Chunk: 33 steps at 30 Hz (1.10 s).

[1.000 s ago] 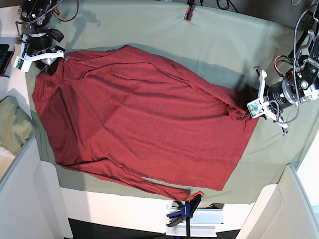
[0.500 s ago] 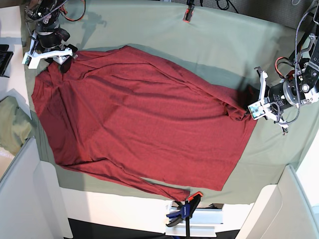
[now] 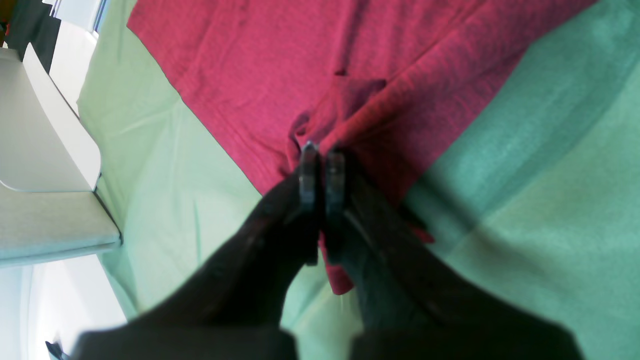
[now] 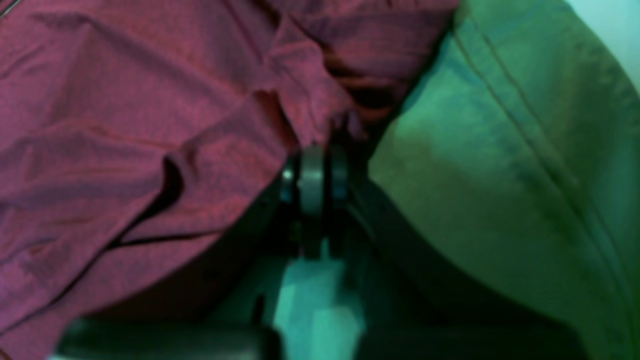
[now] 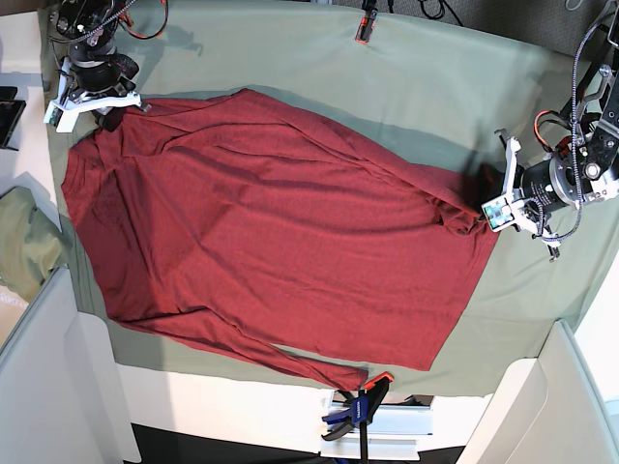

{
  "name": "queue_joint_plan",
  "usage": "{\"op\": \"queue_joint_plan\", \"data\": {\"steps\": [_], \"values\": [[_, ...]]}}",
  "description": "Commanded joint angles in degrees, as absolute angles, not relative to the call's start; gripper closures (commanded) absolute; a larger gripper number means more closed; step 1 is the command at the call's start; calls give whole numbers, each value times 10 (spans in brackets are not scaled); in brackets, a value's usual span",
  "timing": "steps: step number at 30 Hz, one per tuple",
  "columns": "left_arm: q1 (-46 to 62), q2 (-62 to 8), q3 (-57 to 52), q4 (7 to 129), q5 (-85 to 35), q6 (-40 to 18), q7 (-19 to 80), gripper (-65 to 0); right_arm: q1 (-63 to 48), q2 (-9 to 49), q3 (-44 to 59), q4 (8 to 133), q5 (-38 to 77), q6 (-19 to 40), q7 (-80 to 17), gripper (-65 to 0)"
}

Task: Fold the T-shirt properly
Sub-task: 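Grasp the shirt's side edge with the left gripper, then pull the side edge with the left gripper, folding the shirt lengthwise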

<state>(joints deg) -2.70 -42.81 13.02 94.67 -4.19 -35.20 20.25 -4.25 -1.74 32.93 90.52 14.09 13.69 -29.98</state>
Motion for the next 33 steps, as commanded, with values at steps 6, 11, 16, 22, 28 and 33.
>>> {"op": "queue_joint_plan", "data": {"steps": [6,11,16,22,28,33], "values": [[-27,-462,95,965,-171,-400,246,0,-58,11,333,926,150,137,-319,0],[2,-470,37,965,-210,-400,246,0,-93,22,357,957,187,138,-315,0],[0,-466,36,965,-216,-400,210,0,-62,25,377,954,195,140,-307,0],[-4,-449,37,962,-168,-400,190,0,-27,41,376,924,188,149,-301,0],[-46,-448,39,897,-152,-400,169,0,25,55,376,841,163,148,-283,0],[-107,-448,59,804,-152,-400,142,0,72,76,376,767,163,149,-283,0]]}}
